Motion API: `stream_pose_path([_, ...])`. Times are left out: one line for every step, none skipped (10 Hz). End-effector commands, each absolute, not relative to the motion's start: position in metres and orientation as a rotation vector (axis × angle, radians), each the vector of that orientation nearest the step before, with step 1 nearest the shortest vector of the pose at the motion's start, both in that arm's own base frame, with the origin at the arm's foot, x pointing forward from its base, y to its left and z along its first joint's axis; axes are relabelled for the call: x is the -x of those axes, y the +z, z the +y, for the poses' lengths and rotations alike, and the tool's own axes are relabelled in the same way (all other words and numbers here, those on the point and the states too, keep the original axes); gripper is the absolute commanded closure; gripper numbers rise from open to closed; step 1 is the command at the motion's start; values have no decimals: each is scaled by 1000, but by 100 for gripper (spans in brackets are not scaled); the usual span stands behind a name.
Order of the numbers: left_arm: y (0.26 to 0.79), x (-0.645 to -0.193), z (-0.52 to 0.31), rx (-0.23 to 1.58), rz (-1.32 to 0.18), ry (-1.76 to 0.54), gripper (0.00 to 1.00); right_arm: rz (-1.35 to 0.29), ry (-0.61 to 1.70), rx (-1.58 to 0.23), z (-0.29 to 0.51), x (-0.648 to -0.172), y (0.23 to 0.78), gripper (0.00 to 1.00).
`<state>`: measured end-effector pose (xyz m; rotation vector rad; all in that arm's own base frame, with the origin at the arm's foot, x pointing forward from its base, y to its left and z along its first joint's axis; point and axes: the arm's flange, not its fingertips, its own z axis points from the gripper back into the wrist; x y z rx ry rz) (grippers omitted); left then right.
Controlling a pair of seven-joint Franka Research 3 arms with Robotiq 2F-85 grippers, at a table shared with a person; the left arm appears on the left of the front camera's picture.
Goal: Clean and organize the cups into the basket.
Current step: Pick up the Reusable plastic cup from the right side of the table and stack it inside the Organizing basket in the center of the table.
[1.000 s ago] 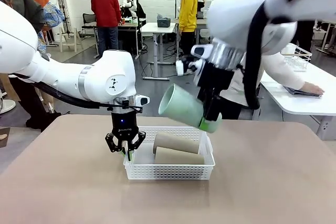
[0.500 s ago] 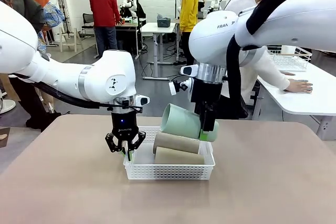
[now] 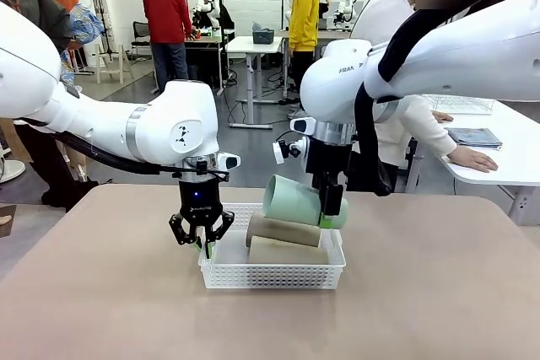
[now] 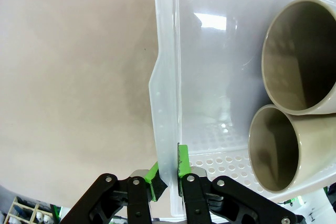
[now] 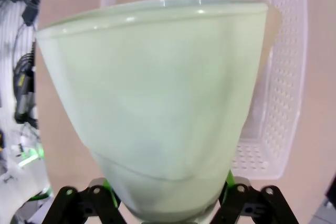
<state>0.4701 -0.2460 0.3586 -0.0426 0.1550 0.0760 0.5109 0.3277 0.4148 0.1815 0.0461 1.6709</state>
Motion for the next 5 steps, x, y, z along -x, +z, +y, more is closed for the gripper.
stream_pose_path([361,-471,-246,46,146,78,100,38,1663,-142,337,-516,404,20])
stream_pose_path([361,-471,-246,46,146,78,100,33,1664,-156,337,-517,400,20])
stream_pose_path([361,-471,-246,46,146,78,100,34,1664,-174,338,-517,395,20])
stream_pose_path([361,-471,-246,46,146,78,100,34,1665,-195,338,-516,392,20])
stream_pose_path([361,-471,-246,46,146,78,100,26,1666,-212,339,-518,390,20])
